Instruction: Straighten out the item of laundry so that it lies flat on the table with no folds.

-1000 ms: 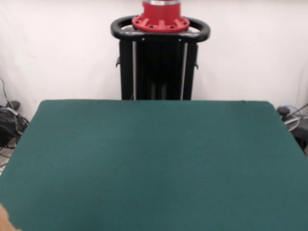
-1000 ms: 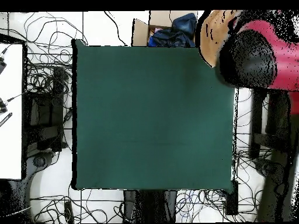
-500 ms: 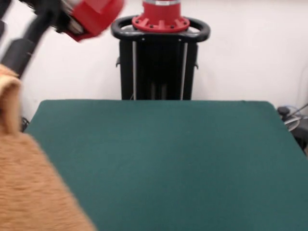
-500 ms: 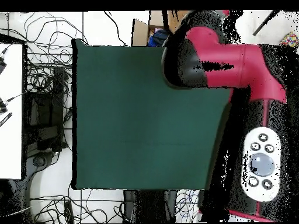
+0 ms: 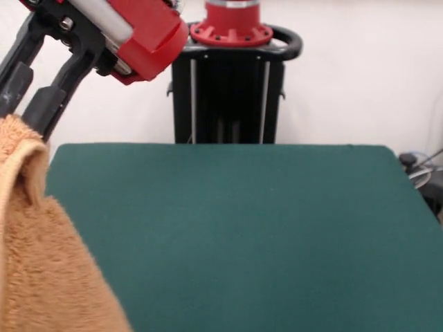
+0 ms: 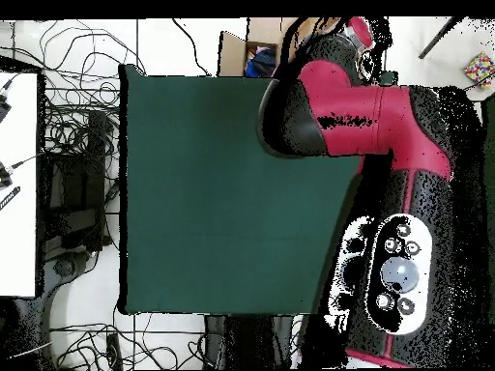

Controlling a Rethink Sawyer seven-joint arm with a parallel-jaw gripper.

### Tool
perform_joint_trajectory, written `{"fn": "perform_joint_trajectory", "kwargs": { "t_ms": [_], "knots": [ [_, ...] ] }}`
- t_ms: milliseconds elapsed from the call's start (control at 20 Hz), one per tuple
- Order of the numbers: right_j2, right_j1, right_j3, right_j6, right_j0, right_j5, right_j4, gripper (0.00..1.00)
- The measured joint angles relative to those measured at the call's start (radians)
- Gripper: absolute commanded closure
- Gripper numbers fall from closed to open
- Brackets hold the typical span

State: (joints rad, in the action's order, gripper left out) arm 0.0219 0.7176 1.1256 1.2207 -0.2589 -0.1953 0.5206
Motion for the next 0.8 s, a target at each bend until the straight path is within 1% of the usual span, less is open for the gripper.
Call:
{"fn": "perform_joint_trajectory", "kwargs": {
  "t_ms": [50,200,250,600,800],
  "knots": [
    [0.028,-0.003,0.000,0.013,0.013,0.000,0.000,1.00],
    [0.063,-0.008,0.000,0.028,0.030,0.000,-0.001,1.00],
    [0.097,-0.016,0.001,0.038,0.047,0.001,-0.004,1.00],
    [0.173,-0.035,0.011,0.074,0.099,0.016,-0.020,1.00],
    [0.231,-0.051,0.034,0.110,0.145,0.051,-0.046,1.00]
  ]
}}
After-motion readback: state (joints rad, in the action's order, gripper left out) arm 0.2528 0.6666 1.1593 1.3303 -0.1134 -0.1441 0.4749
